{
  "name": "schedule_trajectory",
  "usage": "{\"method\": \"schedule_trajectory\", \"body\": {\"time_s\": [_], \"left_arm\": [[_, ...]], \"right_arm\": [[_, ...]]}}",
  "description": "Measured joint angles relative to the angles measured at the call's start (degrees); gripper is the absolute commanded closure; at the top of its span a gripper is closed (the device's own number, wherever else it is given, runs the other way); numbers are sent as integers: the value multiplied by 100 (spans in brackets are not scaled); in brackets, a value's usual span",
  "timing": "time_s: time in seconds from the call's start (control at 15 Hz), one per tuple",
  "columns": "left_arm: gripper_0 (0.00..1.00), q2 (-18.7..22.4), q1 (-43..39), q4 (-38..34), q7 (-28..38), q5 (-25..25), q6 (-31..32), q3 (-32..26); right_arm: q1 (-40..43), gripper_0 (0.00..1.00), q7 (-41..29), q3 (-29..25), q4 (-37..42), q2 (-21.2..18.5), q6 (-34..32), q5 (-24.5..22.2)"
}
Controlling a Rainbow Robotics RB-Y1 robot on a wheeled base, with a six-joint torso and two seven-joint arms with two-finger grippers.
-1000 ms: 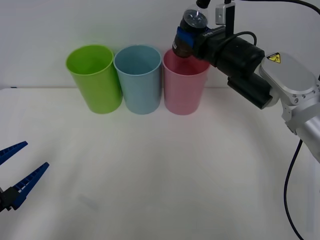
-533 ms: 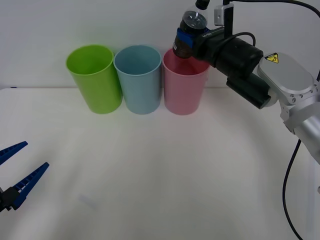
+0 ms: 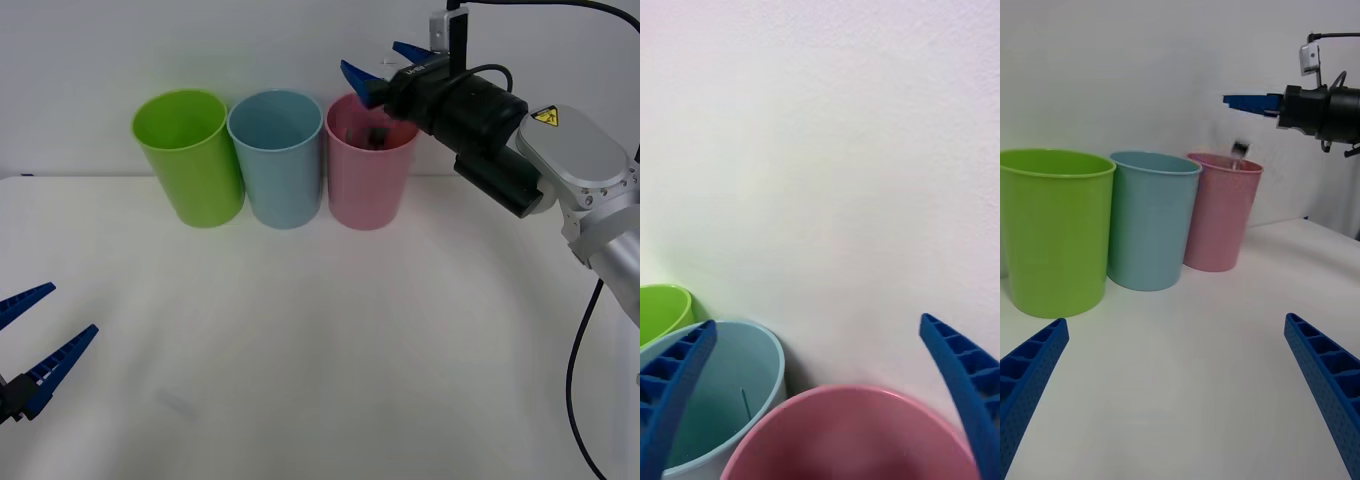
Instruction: Grasp the object on the table and drop it into the matching bin: aluminum can to the light blue bin, PET bottle to the pink bin.
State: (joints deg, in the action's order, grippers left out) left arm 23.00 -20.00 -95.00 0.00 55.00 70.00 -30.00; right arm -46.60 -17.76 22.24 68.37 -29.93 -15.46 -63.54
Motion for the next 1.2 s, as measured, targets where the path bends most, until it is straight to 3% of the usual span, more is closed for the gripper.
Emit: {"method": "schedule_trajectory", "body": {"time_s": [0.6,1.2], "left_arm": [[0,0,0,0,0,0,0,0],[0,0,0,0,0,0,0,0]], "right_arm": [[219,0,0,0,292,-221,-9,123],[1630,0,-18,-12,2224,-1400,-4,649]]}}
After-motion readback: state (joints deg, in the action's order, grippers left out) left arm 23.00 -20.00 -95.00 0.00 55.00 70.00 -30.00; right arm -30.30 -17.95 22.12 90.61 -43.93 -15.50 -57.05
